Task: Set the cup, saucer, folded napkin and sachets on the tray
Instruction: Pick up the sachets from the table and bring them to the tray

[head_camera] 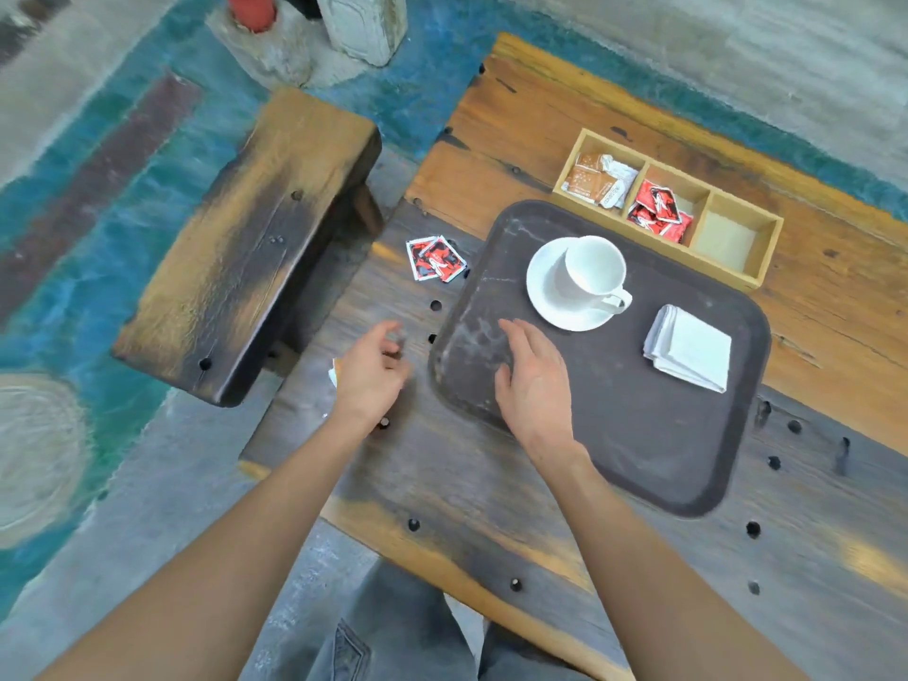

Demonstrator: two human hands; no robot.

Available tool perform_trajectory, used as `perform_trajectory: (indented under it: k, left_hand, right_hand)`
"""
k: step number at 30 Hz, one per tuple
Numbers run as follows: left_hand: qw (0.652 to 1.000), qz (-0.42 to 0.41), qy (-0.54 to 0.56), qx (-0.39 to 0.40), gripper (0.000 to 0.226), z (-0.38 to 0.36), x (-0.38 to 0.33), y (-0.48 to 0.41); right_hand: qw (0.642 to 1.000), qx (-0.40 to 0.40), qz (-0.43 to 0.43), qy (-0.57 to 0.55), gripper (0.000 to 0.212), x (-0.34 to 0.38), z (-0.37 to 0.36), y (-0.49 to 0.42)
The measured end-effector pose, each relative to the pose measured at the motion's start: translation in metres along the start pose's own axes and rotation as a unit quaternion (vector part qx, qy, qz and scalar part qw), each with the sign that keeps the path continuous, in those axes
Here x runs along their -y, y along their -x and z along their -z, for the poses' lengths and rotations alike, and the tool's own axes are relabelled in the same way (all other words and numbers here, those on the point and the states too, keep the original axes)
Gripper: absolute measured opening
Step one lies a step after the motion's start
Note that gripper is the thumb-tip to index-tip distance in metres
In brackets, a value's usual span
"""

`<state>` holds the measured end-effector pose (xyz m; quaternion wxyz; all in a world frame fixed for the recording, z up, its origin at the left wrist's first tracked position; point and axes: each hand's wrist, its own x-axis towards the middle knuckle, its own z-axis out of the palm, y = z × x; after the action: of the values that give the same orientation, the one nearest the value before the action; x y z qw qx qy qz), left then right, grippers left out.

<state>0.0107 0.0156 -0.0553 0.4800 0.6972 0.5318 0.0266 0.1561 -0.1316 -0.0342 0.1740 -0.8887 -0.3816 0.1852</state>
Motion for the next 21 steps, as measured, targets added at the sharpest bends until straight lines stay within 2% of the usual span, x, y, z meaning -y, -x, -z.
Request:
perform_trajectory:
  k: [2,4,7,10,14,18,21]
  left_hand:
    - [0.987,-0.079,-0.136,0.0,0.051,0.017,0.018,0.005]
    - [0.958,-0.144,-0.247,0.011,0.051,0.028,0.035,0.011]
    - [0.929,-0.158,-0.335,0.01,0.043,0.035,0.053,0.017]
    - [0.929,-0.159,-0.335,-0.014,0.039,0.036,0.064,0.02]
    - [0.929,-0.169,-0.325,-0.057,0.045,0.034,0.072,0.017]
    - [0.93,-0.18,-0.316,-0.06,0.048,0.034,0.076,0.012]
    - [0.937,-0.178,-0.291,-0.073,0.04,0.038,0.077,0.014]
  right_hand:
    - [1.0,0.006,0.022,0.012,0.058,0.016,-0.006,-0.007]
    - [0.998,0.015,0.045,0.033,0.054,0.028,-0.013,-0.016]
    - [0.995,0.03,0.071,0.057,0.05,0.04,-0.021,-0.031]
    - [0.994,0.035,0.087,0.056,0.047,0.051,-0.029,-0.044]
    - [0.992,0.038,0.095,0.074,0.038,0.062,-0.038,-0.069]
    - [0.993,0.041,0.075,0.081,0.04,0.067,-0.042,-0.105]
    - [0.996,0.036,0.046,0.067,0.039,0.069,-0.042,-0.133]
